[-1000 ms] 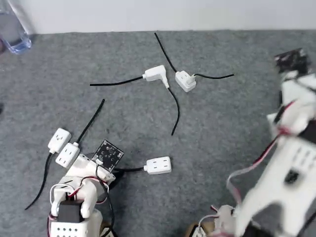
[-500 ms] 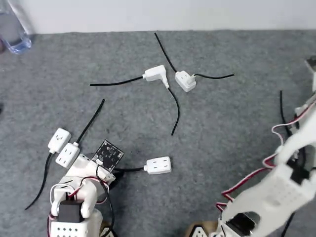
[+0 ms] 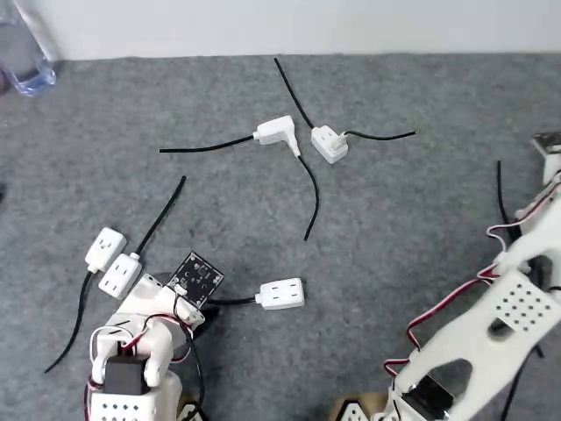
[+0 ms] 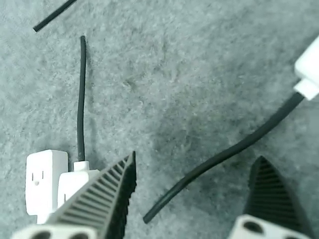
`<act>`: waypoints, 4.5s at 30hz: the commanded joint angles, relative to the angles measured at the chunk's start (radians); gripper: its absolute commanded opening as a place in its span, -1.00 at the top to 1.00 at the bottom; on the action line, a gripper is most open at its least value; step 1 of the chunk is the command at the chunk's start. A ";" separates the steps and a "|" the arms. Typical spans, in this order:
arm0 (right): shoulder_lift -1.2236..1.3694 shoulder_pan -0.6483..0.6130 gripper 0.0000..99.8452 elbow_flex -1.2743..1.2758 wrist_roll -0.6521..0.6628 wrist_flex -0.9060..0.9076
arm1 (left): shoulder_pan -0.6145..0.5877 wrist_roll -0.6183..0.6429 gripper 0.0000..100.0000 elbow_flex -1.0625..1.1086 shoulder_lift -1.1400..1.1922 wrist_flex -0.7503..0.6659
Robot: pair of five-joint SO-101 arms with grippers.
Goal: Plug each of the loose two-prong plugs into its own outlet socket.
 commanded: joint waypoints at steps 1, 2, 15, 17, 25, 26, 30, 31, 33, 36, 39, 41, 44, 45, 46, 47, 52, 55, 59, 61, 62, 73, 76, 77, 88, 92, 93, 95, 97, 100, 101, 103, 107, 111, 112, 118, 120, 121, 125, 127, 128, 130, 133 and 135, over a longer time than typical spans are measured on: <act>0.005 0.010 0.70 -0.069 0.008 -0.008 | 0.005 -0.011 0.32 -0.007 -0.011 0.002; 0.008 0.010 0.70 -0.069 0.008 -0.008 | 0.005 -0.011 0.32 -0.007 -0.011 0.002; 0.059 0.005 0.90 -0.069 0.008 -0.053 | 0.005 -0.011 0.32 -0.005 -0.011 0.003; 0.058 0.005 0.89 -0.069 0.008 -0.053 | 0.005 -0.011 0.32 -0.005 -0.011 0.003; 0.059 0.005 0.89 -0.110 0.008 -0.044 | 0.005 -0.011 0.32 -0.005 -0.011 0.003; 0.053 0.005 0.89 -0.118 0.008 -0.039 | 0.005 -0.011 0.32 -0.005 -0.011 0.003; 0.051 -0.001 0.89 -0.209 0.008 0.038 | 0.005 -0.011 0.32 -0.005 -0.011 0.003; 0.053 -0.007 0.89 -0.244 0.008 0.064 | 0.005 -0.011 0.32 -0.005 -0.011 0.003; 0.053 -0.015 0.89 -0.313 0.008 0.124 | 0.005 -0.011 0.32 -0.005 -0.011 0.003; 0.051 -0.038 0.89 -0.422 0.008 0.206 | 0.005 -0.011 0.32 -0.005 -0.011 0.003; 0.050 -0.053 0.89 -0.476 0.003 0.216 | 0.005 -0.011 0.32 -0.005 -0.011 0.005; 0.050 -0.056 0.90 -0.483 0.002 0.216 | 0.005 -0.011 0.32 -0.005 -0.011 0.005; 0.054 -0.054 0.92 -0.483 0.003 0.216 | 0.003 -0.011 0.32 -0.005 -0.011 0.005; 0.062 -0.051 0.93 -0.482 0.003 0.216 | 0.003 -0.011 0.32 -0.005 -0.011 0.005; 0.068 -0.048 0.93 -0.473 0.003 0.216 | 0.003 -0.011 0.32 -0.005 -0.011 0.005; 0.077 -0.042 0.91 -0.451 0.003 0.216 | 0.003 -0.011 0.32 -0.005 -0.011 0.005; 0.113 -0.005 0.66 -0.399 0.006 0.213 | 0.003 -0.011 0.32 -0.005 -0.011 0.005; 0.142 0.008 0.65 -0.405 0.011 0.209 | 0.003 -0.011 0.32 -0.005 -0.011 0.005; 0.189 0.010 0.65 -0.405 0.057 0.206 | 0.003 -0.011 0.32 -0.005 -0.011 0.005; 0.214 0.012 0.65 -0.405 0.057 0.188 | 0.003 -0.011 0.32 -0.005 -0.011 0.005; 0.225 0.012 0.65 -0.405 0.057 0.179 | 0.003 -0.011 0.32 -0.005 -0.011 0.005; 0.257 0.007 0.87 -0.405 0.057 0.136 | 0.005 -0.011 0.32 -0.005 -0.011 0.005; 0.259 0.005 0.89 -0.405 0.057 0.130 | 0.005 -0.011 0.32 -0.005 -0.011 0.005; 0.259 0.005 0.91 -0.405 0.057 0.130 | 0.005 -0.011 0.32 -0.005 -0.011 0.005; 0.248 -0.007 0.98 -0.497 0.058 0.154 | 0.005 -0.011 0.32 -0.005 -0.011 0.005; 0.217 -0.035 0.98 -0.635 0.054 0.216 | 0.005 -0.011 0.32 -0.005 -0.011 0.005; 0.206 -0.038 0.98 -0.647 0.054 0.216 | 0.005 -0.011 0.32 -0.005 -0.011 0.005; 0.177 -0.048 0.98 -0.646 0.054 0.216 | 0.005 -0.011 0.32 -0.005 -0.011 0.005; 0.156 -0.053 0.98 -0.644 0.054 0.216 | 0.005 -0.011 0.32 -0.005 -0.011 0.005; 0.133 -0.058 0.98 -0.643 0.052 0.217 | 0.005 -0.011 0.32 -0.005 -0.011 0.005; 0.128 -0.058 0.98 -0.629 0.052 0.217 | 0.005 -0.011 0.32 -0.005 -0.011 0.005; 0.101 -0.068 0.98 -0.577 0.052 0.217 | 0.005 -0.011 0.32 -0.005 -0.011 0.005; -0.018 -0.102 0.98 -0.373 0.057 0.217 | 0.005 -0.011 0.32 -0.005 -0.011 0.005; -0.208 -0.182 0.98 -0.236 0.055 0.216 | 0.005 -0.011 0.32 -0.005 -0.011 0.005; -0.262 -0.206 0.98 -0.209 0.054 0.216 | 0.005 -0.011 0.32 -0.005 -0.011 0.005; -0.522 -0.331 0.98 -0.038 0.052 0.216 | 0.005 -0.011 0.32 -0.005 -0.011 0.005; -0.568 -0.354 0.98 0.000 0.052 0.216 | 0.005 -0.011 0.32 -0.005 -0.011 0.005; -0.585 -0.361 0.98 0.011 0.052 0.216 | 0.003 -0.011 0.32 -0.005 -0.011 0.005; -0.628 -0.374 0.98 0.034 0.051 0.216 | 0.002 -0.011 0.32 -0.005 -0.011 0.005; -0.647 -0.374 0.98 0.035 0.051 0.216 | 0.002 -0.011 0.32 -0.005 -0.011 0.005; -0.654 -0.375 0.98 0.035 0.051 0.216 | 0.002 -0.011 0.32 -0.005 -0.011 0.005; -0.671 -0.375 0.98 0.038 0.041 0.217 | 0.003 -0.011 0.32 -0.005 -0.011 0.005; -0.711 -0.378 0.98 0.117 -0.012 0.217 | 0.003 -0.011 0.32 -0.005 -0.011 0.005; -0.745 -0.398 0.98 0.235 -0.002 0.217 | 0.003 -0.011 0.32 -0.005 -0.011 0.005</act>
